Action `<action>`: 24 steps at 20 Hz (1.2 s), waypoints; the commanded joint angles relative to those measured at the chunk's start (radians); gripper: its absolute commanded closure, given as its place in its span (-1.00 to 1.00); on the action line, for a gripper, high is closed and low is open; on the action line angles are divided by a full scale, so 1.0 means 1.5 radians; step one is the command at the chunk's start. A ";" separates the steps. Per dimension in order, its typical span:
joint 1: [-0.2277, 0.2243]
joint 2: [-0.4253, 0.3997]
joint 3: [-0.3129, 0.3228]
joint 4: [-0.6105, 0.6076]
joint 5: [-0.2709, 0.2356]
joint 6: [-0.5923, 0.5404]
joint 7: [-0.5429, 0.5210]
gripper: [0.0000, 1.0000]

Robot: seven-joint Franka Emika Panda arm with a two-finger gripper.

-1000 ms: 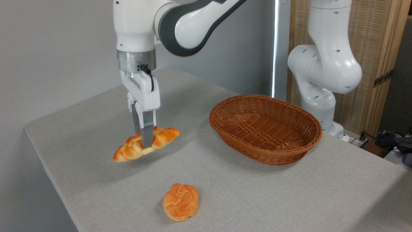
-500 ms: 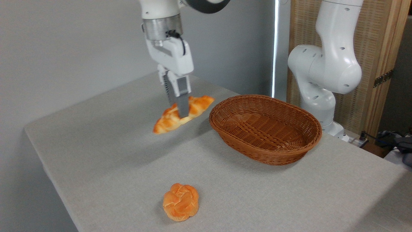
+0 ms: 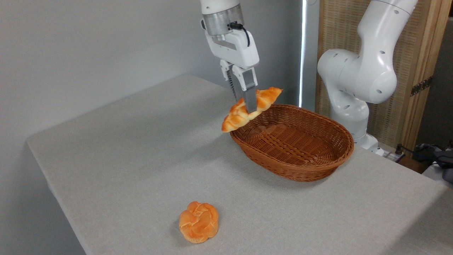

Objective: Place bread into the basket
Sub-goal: 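Lift the braided roll and carry it over the wicker basket, then lower the roll into the basket and open the gripper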

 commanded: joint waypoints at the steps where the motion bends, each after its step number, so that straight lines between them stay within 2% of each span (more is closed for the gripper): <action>1: -0.010 -0.030 0.013 -0.035 -0.008 -0.027 0.047 0.07; 4: -0.023 -0.030 0.013 -0.048 -0.008 -0.038 0.056 0.04; 5: -0.025 -0.030 0.012 -0.055 -0.008 -0.043 0.056 -0.10; 6: -0.031 -0.030 0.012 -0.061 -0.008 -0.044 0.056 -0.12; 7: -0.034 -0.029 0.012 -0.063 -0.008 -0.044 0.056 -0.27; 8: -0.035 -0.029 0.012 -0.063 -0.008 -0.044 0.055 -0.71; 9: -0.036 -0.028 0.012 -0.063 -0.008 -0.044 0.055 -1.00; 18: -0.046 -0.013 0.012 -0.063 -0.009 -0.031 0.053 -1.00; 24: -0.044 -0.002 0.017 -0.050 -0.010 0.007 0.049 -1.00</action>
